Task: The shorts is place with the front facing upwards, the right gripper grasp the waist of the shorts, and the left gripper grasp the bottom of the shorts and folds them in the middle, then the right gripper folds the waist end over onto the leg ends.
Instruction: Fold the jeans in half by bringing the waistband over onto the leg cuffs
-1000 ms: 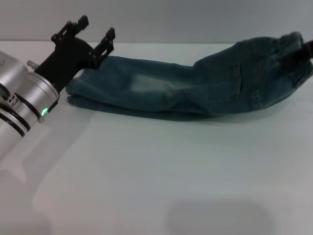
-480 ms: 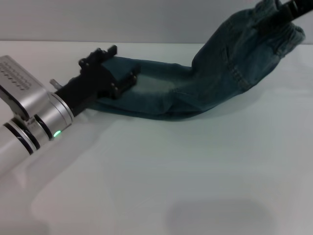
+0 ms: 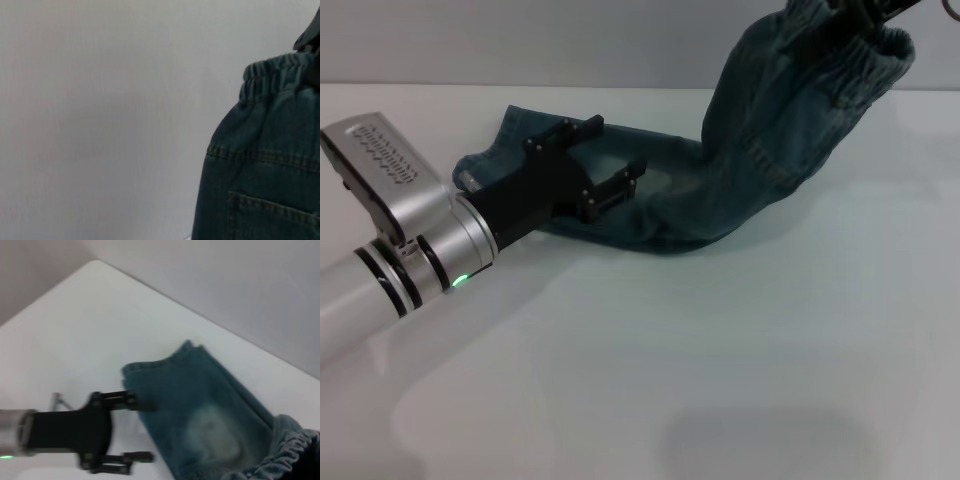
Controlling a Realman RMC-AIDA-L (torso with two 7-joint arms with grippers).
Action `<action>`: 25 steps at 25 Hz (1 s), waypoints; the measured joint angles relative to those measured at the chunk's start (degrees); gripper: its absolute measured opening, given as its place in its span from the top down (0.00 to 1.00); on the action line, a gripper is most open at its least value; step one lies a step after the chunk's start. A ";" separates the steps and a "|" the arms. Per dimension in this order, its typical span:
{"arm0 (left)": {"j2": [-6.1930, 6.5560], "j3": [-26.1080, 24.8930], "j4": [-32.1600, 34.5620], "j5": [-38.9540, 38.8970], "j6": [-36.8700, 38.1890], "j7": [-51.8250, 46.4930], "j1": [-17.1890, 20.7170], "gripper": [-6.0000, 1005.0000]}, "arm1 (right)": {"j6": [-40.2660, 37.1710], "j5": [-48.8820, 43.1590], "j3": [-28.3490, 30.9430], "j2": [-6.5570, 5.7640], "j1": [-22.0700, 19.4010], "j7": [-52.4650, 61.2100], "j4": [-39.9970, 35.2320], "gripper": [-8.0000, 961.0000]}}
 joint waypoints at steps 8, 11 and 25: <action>0.01 1.52 1.76 0.07 -2.77 -0.49 -0.27 0.29 | -3.06 4.29 -1.99 0.52 0.05 1.42 -2.53 0.89; 0.01 2.63 1.84 0.13 -3.50 -0.53 -0.39 0.29 | -3.44 4.57 -1.94 0.56 0.20 1.84 -3.19 0.89; 0.01 20.47 14.92 -5.23 -16.42 -2.89 3.78 0.29 | -4.71 9.64 -1.99 0.36 0.45 2.89 -5.94 0.90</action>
